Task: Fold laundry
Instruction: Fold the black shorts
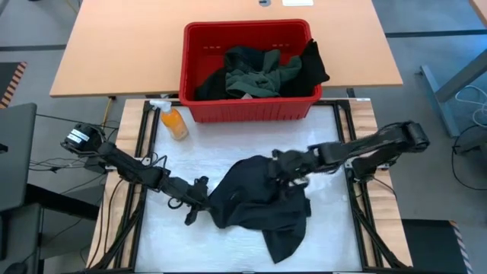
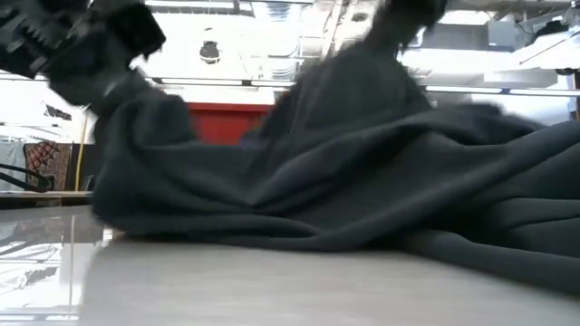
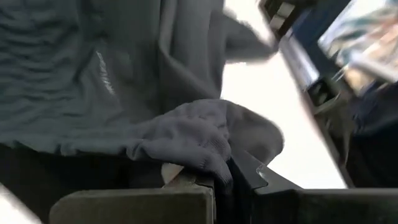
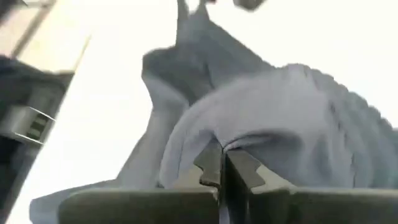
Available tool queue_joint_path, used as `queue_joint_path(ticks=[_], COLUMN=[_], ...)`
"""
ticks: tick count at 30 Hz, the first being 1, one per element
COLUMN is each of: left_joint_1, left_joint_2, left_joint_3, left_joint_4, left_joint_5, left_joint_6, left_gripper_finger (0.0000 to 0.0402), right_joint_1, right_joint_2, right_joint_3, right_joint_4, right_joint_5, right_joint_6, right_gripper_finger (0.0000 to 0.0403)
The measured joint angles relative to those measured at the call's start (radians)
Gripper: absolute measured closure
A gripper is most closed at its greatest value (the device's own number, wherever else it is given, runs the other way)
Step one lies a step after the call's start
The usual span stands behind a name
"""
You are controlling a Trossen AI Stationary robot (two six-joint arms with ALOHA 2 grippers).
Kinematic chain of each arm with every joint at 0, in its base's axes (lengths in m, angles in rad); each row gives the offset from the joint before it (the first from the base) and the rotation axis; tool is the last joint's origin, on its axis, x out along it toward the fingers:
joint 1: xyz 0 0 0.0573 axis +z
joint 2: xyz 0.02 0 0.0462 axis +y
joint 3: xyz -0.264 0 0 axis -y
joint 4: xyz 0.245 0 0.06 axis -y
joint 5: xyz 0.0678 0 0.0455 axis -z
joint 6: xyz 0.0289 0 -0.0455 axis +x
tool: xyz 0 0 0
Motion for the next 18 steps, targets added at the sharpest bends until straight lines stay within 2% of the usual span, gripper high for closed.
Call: queue_joint_path(ticks=[5, 7, 9, 13, 15, 18], left_joint_1=[0.057, 0.096, 0.146, 0.279, 0.356, 0.457], left_joint_2=[-0.030, -0.071, -0.121, -0.233, -0.271, -0.275], left_joint_3=[0.016, 0.046, 0.092, 0.233, 0.340, 0.542], left_joint_4=[0.234, 0.254, 0.243, 0.078, -0.072, -0.326], left_joint_5=[0.000, -0.027, -0.097, -0.218, -0.216, -0.148], left_joint_6=[0.243, 0.346, 0.421, 0.551, 0.582, 0.591], left_gripper_finger=[0.0401, 0.0401, 0.0401, 0.0401, 0.0401, 0.0401], right_joint_1=[0.047, 0.047, 0.030, -0.066, -0.132, -0.206], right_joint_2=[-0.154, -0.204, -0.246, -0.293, -0.291, -0.263], right_joint_3=[0.136, 0.170, 0.201, 0.266, 0.328, 0.453], right_joint_4=[-0.081, -0.093, -0.117, -0.131, -0.126, -0.130], right_joint_5=[0.100, 0.169, 0.253, 0.395, 0.391, 0.283], right_joint_6=[-0.146, -0.236, -0.340, -0.528, -0.588, -0.635], right_gripper_finger=[0.0386, 0.0386, 0.0386, 0.0386, 0.0386, 0.0386])
